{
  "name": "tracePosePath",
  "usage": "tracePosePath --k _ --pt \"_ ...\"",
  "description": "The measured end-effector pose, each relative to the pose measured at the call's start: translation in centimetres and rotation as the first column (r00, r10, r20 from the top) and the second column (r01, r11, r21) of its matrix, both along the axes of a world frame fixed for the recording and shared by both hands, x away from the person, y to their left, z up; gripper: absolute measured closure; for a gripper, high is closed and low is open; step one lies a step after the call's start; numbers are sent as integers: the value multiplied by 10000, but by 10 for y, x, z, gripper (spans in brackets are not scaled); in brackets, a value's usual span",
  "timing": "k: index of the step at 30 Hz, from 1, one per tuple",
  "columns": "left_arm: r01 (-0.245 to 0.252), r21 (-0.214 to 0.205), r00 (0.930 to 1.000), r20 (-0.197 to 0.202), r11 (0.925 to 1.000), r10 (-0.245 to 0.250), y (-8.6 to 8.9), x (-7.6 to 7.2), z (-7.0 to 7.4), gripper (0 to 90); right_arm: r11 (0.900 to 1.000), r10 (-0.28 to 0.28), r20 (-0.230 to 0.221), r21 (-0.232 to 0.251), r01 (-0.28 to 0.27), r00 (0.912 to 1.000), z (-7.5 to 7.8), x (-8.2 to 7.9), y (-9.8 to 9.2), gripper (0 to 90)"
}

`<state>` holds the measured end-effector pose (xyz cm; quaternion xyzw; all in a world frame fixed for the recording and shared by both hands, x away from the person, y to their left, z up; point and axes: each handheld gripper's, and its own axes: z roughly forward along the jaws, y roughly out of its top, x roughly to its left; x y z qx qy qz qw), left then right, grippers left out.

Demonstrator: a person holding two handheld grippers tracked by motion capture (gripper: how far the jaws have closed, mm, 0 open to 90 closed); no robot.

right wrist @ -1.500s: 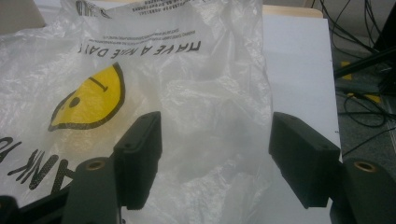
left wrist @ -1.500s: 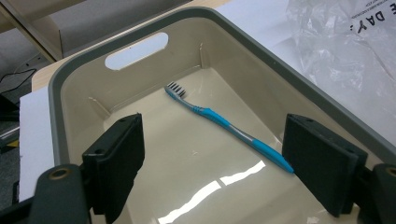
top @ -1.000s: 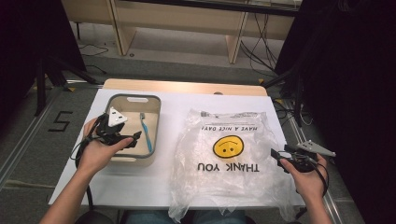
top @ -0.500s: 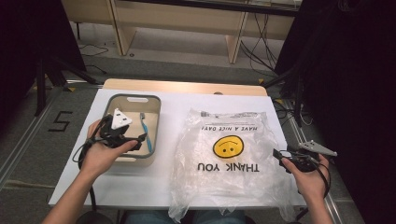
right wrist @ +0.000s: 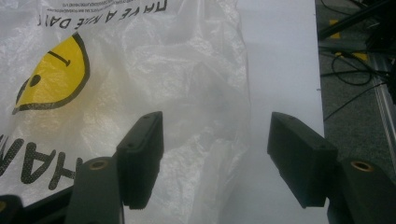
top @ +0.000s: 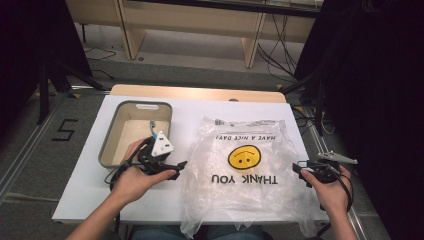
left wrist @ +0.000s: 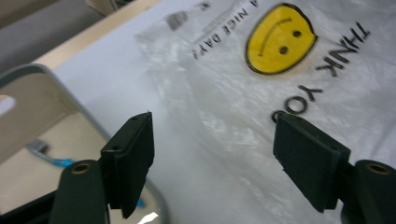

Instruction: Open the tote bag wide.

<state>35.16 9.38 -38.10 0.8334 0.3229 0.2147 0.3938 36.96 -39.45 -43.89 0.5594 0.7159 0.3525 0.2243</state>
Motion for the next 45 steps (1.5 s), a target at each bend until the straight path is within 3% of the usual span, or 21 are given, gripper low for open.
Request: tracePosePath --k 1,2,3,4,6,9,10,14,18,21,26,27,30,31,34,35,36,37,41,44,45 --pt "246 306 9993 -290 9992 -237 -10 -5 -5 308 10000 -7 -43 6 8 10000 0 0 0 375" --pt "246 306 9993 -290 9992 -237 -10 -5 -5 321 10000 -21 -104 -19 21 9999 0 0 0 375" --pt "578 707 9966 -632 9958 -534 -21 -9 -12 329 10000 -20 -157 -43 20 9999 -1 0 0 376" --pt "578 707 9966 -632 9958 -534 -21 -9 -12 330 10000 -22 -192 -74 20 9998 -1 1 -1 376" --pt "669 1136 9936 -984 9913 -558 -31 -14 -20 329 10000 -8 -241 -82 6 9997 -2 1 -1 376" --pt "776 2046 9891 -1389 9758 -495 -46 -20 -33 313 9999 -31 -487 -137 24 9988 -4 1 -3 376" --pt "776 2046 9891 -1389 9758 -495 -46 -20 -33 318 9999 -31 -487 -137 24 9988 -4 1 -3 376" --pt "840 2702 9880 -1480 9591 -448 -51 -22 -48 360 9993 -90 -755 -367 62 9971 -5 1 -3 375" --pt "803 2783 9827 -1830 9571 -293 -51 -21 -57 377 9982 -11 -924 -605 -45 9957 -6 2 -1 376" --pt "841 2864 9749 -2217 9544 -194 -53 -19 -65 403 9971 120 -1163 -732 -206 9931 -8 2 1 411" --pt "992 2879 9706 -2392 9525 -288 -59 -18 -74 459 9966 285 -1565 -722 -402 9873 -10 3 2 467" --pt "1214 3192 9714 -2329 9399 -463 -63 -18 -78 473 9943 482 -1778 -851 -641 9829 -12 3 3 500" --pt "1323 3195 9702 -2357 9383 -566 -66 -17 -82 515 9915 602 -1936 -1021 -812 9792 -14 4 5 532" --pt "1400 3295 9682 -2429 9337 -595 -68 -15 -84 536 9901 736 -2015 -1022 -957 9767 -14 4 7 565" --pt "1360 3263 9660 -2532 9354 -522 -69 -13 -86 611 9894 864 -2223 -949 -1097 9711 -15 5 8 619" --pt "1260 3012 9603 -2760 9452 -401 -68 -11 -89 637 9902 883 -2334 -850 -1108 9684 -16 5 8 638" --pt "1260 3012 9603 -2760 9452 -401 -68 -11 -89 667 9911 902 -2416 -733 -1109 9662 -16 5 8 653" --pt "1217 2851 9556 -2928 9507 -345 -68 -11 -89 684 9913 934 -2473 -673 -1132 9644 -17 6 7 668" --pt "1247 2787 9473 -3188 9523 -307 -71 -10 -88 786 9924 958 -2787 -483 -1135 9556 -18 6 6 744" --pt "1322 2836 9451 -3249 9498 -345 -72 -9 -88 851 9923 1006 -2907 -406 -1173 9515 -19 6 7 796" --pt "1338 2878 9463 -3212 9483 -360 -73 -7 -88 867 9916 1076 -3093 -353 -1245 9449 -20 5 7 845"
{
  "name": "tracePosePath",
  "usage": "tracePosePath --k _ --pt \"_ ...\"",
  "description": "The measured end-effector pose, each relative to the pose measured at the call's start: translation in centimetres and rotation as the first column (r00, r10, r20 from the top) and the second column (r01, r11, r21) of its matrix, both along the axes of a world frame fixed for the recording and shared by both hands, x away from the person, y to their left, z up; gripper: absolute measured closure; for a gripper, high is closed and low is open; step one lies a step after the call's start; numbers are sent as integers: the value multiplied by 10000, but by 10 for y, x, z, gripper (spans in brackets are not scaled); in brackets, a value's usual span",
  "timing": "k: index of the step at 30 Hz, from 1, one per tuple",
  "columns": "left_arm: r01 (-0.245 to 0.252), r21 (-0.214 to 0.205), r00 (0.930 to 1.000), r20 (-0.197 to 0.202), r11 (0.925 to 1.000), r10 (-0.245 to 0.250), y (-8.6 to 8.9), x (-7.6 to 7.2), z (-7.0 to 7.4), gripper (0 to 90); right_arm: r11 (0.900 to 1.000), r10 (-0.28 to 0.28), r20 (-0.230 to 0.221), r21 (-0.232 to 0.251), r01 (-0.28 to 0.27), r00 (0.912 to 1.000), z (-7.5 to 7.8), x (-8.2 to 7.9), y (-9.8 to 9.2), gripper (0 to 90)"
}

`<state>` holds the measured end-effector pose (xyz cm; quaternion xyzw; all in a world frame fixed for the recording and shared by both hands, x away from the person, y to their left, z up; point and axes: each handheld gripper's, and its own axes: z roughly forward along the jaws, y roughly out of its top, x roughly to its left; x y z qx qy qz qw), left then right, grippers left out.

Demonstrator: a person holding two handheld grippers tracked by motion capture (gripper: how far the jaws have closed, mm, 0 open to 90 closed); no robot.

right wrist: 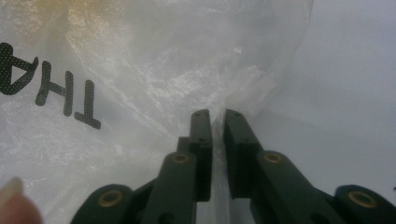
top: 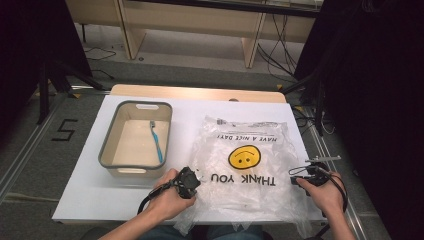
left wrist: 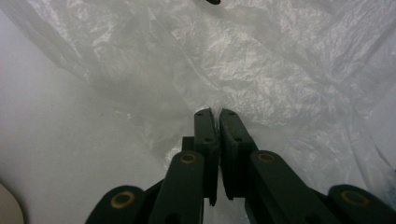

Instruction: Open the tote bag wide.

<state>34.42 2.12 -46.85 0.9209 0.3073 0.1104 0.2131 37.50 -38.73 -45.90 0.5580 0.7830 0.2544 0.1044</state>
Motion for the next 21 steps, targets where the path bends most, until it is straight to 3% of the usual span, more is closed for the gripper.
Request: tracePosePath --k 5,9,14,21 --pt "-190 235 9992 357 9995 181 2 5 1 892 10000 76 -8 39 -76 10000 1 0 1 899" --pt "-497 88 9963 713 9987 490 6 15 9 892 9999 -48 109 111 47 9999 3 -1 1 900" --pt "-916 -320 9863 1349 9953 951 8 31 27 892 9991 -258 342 351 246 9991 6 -2 0 900" --pt "-1271 -731 9771 1621 9892 1376 7 47 34 892 9973 -534 725 548 495 9959 11 -4 -1 900"
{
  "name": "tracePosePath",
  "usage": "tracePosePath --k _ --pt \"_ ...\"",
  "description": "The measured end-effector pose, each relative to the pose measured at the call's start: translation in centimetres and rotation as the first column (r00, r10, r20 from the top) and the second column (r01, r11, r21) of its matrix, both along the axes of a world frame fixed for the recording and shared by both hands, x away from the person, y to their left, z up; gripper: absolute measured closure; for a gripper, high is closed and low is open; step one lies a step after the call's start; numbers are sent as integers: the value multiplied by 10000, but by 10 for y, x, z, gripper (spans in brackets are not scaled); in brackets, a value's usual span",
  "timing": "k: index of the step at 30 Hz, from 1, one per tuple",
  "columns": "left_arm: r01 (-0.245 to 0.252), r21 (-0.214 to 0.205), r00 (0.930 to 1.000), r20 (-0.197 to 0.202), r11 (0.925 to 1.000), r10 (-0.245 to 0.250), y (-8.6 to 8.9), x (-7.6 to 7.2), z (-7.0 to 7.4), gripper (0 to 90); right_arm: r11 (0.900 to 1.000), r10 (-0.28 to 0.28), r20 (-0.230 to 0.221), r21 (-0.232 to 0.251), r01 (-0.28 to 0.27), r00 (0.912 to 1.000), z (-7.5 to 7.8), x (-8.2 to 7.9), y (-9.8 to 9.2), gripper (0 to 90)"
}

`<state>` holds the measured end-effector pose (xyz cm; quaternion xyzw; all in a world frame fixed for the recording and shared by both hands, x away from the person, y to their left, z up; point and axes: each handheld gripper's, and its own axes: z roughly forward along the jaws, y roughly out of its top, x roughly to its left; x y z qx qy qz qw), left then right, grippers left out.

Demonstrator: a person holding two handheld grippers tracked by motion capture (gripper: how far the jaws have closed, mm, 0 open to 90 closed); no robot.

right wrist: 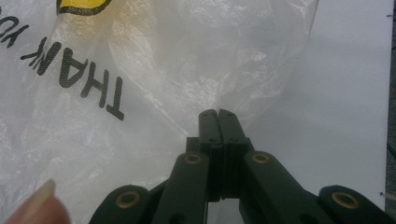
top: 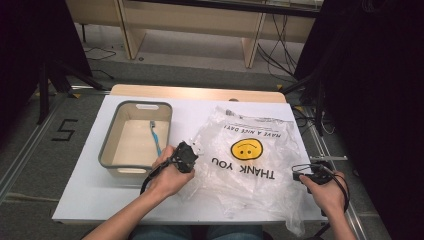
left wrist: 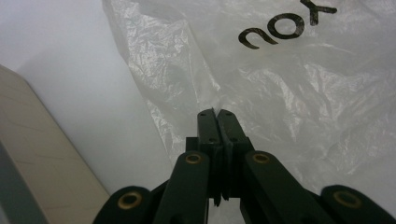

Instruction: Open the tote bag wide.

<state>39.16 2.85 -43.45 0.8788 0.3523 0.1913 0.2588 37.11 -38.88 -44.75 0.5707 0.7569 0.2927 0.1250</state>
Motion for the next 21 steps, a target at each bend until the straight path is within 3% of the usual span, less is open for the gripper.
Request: tracePosePath --k 5,12,21 --pt "-374 -252 9983 437 9990 385 2 16 5 892 9998 -157 167 120 155 9997 2 -1 -1 900" --pt "-755 -341 9951 622 9966 775 8 29 5 892 9997 -198 118 163 196 9997 1 -1 0 900" --pt "-1052 -367 9900 902 9938 1082 5 44 1 890 9997 147 -554 188 -137 9984 -5 -2 4 900"
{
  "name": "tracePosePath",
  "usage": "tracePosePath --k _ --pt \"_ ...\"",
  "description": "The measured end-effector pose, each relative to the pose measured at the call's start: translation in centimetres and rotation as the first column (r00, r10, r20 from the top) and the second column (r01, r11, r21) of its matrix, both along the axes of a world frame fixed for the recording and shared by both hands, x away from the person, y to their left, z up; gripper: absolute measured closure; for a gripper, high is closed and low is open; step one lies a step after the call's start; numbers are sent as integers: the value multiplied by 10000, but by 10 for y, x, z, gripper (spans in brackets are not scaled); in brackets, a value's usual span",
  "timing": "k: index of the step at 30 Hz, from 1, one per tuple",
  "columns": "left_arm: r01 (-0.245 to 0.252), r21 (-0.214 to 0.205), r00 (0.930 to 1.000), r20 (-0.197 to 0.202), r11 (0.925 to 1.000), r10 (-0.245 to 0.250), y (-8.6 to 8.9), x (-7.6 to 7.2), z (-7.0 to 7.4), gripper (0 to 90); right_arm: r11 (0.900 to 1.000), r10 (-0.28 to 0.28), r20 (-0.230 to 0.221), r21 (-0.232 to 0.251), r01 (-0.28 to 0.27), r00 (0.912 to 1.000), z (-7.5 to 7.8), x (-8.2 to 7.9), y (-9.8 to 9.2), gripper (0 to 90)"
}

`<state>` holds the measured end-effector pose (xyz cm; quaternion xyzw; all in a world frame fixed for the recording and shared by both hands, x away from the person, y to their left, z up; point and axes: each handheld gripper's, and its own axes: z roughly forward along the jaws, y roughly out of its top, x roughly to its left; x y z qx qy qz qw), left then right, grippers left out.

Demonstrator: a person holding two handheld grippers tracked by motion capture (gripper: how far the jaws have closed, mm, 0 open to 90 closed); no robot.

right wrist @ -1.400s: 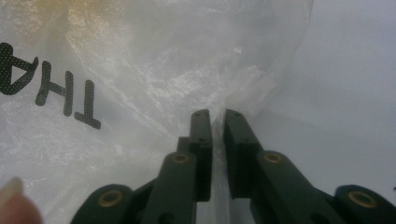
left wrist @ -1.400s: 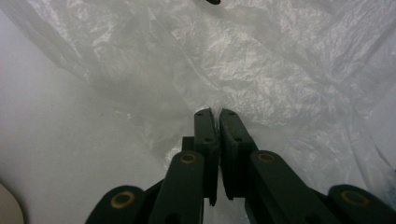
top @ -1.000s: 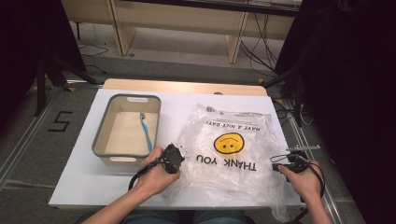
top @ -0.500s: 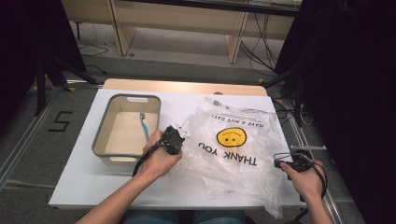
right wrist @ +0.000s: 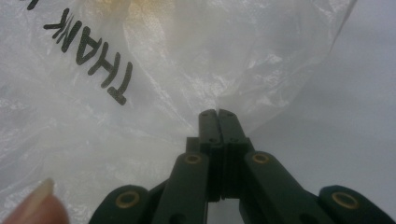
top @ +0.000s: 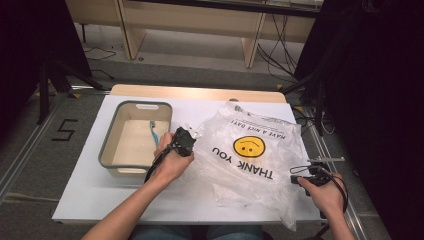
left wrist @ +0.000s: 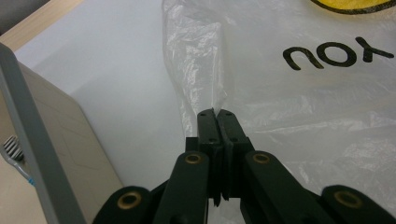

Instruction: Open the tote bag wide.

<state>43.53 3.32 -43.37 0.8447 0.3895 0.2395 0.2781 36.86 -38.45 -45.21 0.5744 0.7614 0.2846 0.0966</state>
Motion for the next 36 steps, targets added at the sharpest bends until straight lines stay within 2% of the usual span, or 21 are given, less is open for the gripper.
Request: tracePosePath --k 7,11,12,13,14,15,16,20,25,28,29,30,31,34,35,36 --pt "-159 -88 9997 204 9998 161 2 7 -2 855 9994 318 -362 162 -313 9988 -4 -2 4 900" --pt "-178 -368 9994 297 9992 189 5 9 2 710 9993 329 -439 195 -321 9985 -3 -2 5 900" --pt "-270 -465 9982 527 9986 294 5 7 6 669 9991 361 -482 255 -349 9982 -4 -2 7 900" --pt "-270 -465 9982 527 9986 294 5 7 6 624 9991 361 -482 255 -349 9982 -4 -2 7 900" --pt "-292 -673 9960 818 9973 347 6 5 12 586 9987 418 -530 298 -403 9977 -4 -3 8 900" --pt "-292 -673 9960 818 9973 347 6 5 12 556 9986 440 -529 320 -423 9976 -4 -3 9 900" --pt "-239 -699 9947 984 9973 307 7 2 17 534 9984 449 -572 367 -429 9974 -4 -3 10 900" --pt "78 -672 9946 1042 9977 -7 7 -7 24 474 9971 592 -681 523 -557 9959 -3 -5 13 900" --pt "362 -704 9951 941 9969 -294 8 -14 26 455 9939 965 -967 619 -908 9906 -3 -7 17 900" --pt "575 -717 9948 879 9958 -512 8 -19 26 445 9864 1544 -1259 771 -1455 9800 -5 -8 23 900" --pt "660 -717 9945 858 9952 -598 7 -20 25 445 9864 1544 -1259 771 -1455 9800 -5 -8 23 900" --pt "760 -778 9943 807 9941 -697 8 -22 26 443 9825 1773 -1427 824 -1669 9737 -6 -9 25 874" --pt "768 -836 9944 793 9935 -702 8 -23 27 442 9818 1785 -1445 914 -1665 9733 -6 -9 26 838" --pt "878 -809 9930 859 9929 -808 7 -25 27 440 9834 1567 -1032 1085 -1455 9822 -3 -9 23 731" --pt "878 -809 9930 859 9929 -808 7 -25 27 439 9834 1567 -1032 1085 -1455 9822 -3 -9 23 731" --pt "942 -864 9930 790 9918 -875 6 -27 26 438 9876 1233 -463 1038 -1180 9913 2 -9 18 674"
